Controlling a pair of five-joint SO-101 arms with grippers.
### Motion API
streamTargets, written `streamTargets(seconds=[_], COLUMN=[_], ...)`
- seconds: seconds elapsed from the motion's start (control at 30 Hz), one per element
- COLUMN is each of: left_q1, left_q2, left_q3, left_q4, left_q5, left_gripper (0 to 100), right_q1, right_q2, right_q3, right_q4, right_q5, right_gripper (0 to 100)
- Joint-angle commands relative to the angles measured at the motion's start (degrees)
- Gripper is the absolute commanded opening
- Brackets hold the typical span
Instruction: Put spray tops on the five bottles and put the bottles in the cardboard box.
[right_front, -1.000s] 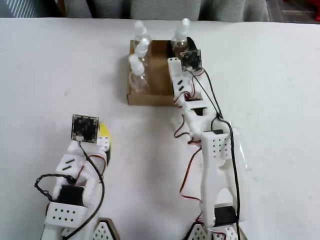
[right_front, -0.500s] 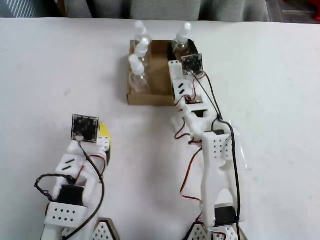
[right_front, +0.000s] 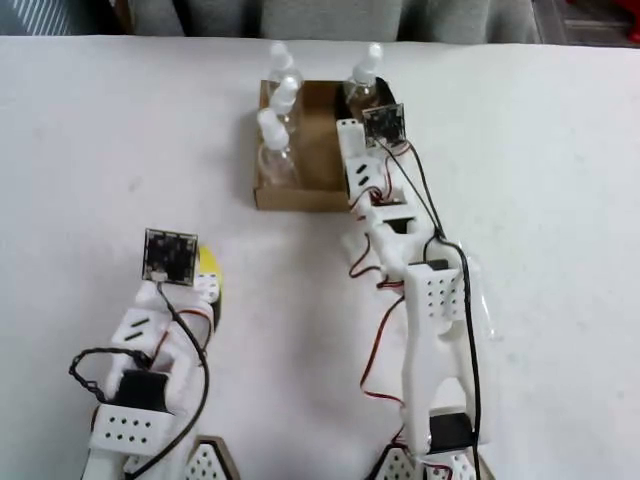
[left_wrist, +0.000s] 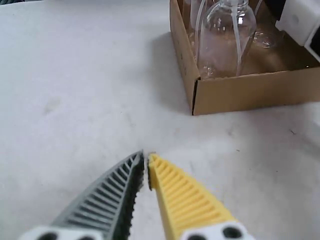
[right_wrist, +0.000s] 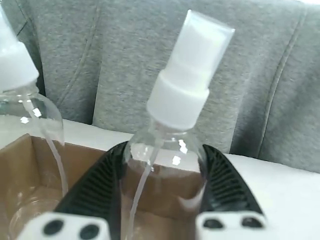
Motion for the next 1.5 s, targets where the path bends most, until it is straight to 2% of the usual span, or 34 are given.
streamTargets(seconds=[0.0,0.1,1.13,1.33,1.47], left_q1=[-0.57,-0.57,-0.57,-0.57,-0.57], left_q2=[-0.84,-0.84,-0.84,-0.84,-0.84], left_q3=[-0.18,-0.18,-0.18,-0.18,-0.18], left_q4=[-2.02,-2.02,-2.02,-2.02,-2.02], left_q5=[-0.62,-0.62,-0.62,-0.62,-0.62], left_gripper=[2,2,2,2,2], right_q1=[0.22,0.22,-0.04,-0.57,-0.66], right_q2=[-2.51,-2.77,-5.41,-5.41,-5.41], right_q3=[0.26,0.26,-0.35,-0.44,-0.62], right_q4=[3.21,4.53,4.79,7.87,8.13], right_q5=[-0.44,-0.53,-0.62,-0.62,-2.55], right_gripper=[16.8,21.6,22.5,37.8,39.7])
